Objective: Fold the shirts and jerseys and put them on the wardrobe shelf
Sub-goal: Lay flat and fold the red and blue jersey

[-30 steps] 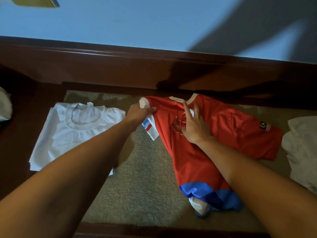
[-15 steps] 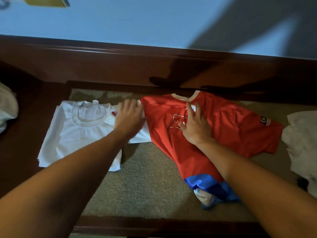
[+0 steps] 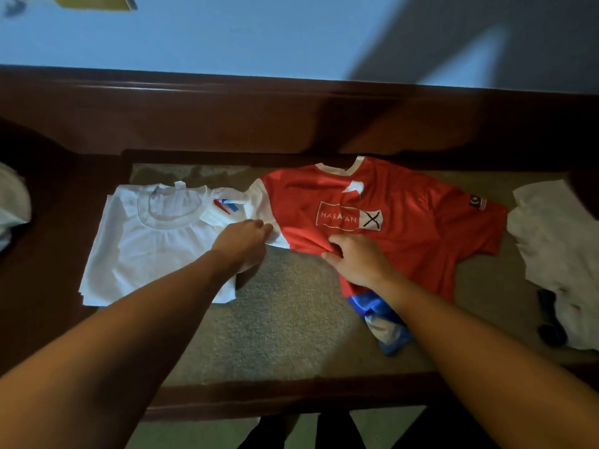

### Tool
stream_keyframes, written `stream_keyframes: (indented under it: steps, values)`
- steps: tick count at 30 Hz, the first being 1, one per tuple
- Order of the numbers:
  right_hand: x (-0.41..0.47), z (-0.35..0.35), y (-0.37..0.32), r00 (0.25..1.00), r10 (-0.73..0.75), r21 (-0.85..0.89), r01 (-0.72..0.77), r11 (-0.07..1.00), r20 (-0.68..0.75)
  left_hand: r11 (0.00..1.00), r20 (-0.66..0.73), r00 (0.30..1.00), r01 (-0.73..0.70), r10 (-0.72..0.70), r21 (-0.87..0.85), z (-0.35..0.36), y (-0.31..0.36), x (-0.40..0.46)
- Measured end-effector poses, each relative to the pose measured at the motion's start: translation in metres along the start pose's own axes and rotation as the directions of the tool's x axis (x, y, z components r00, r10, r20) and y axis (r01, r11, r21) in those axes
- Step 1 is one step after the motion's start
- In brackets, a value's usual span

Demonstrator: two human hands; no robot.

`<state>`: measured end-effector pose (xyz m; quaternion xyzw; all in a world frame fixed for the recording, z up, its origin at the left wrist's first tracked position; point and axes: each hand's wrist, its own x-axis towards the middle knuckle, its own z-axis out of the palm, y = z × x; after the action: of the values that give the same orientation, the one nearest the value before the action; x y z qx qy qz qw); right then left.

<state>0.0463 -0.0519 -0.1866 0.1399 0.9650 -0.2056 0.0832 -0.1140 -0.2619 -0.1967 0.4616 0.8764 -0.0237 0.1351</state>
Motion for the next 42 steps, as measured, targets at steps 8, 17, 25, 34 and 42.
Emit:
stream_keyframes:
  steps: [8,17,25,34,42]
  values:
    - [-0.08,-0.013,0.04,0.796,0.497,0.264,-0.425,0.866,-0.347,0.879,0.382,0.9,0.346,-0.211,-0.329,0.016,0.086,-0.019]
    - [-0.142,0.017,0.069,0.566,0.822,0.424,-0.762,0.489,0.068,-0.213,0.467,0.882,0.445,-0.063,-0.87,0.033,0.221,-0.031]
    - [-0.155,-0.025,0.082,0.718,0.696,0.536,-0.585,0.608,-0.007,-0.195,0.469,0.777,0.428,-0.419,-0.883,0.009,0.237,-0.041]
    - [-0.194,-0.008,0.096,0.693,0.701,0.653,-0.455,0.605,-0.167,0.629,-0.202,0.666,0.498,-0.718,-0.597,0.022,0.223,-0.119]
    - [-0.212,0.045,0.096,0.502,0.864,0.626,-0.687,0.369,0.042,0.128,0.383,0.672,0.579,-0.634,-0.805,0.059,0.222,-0.116]
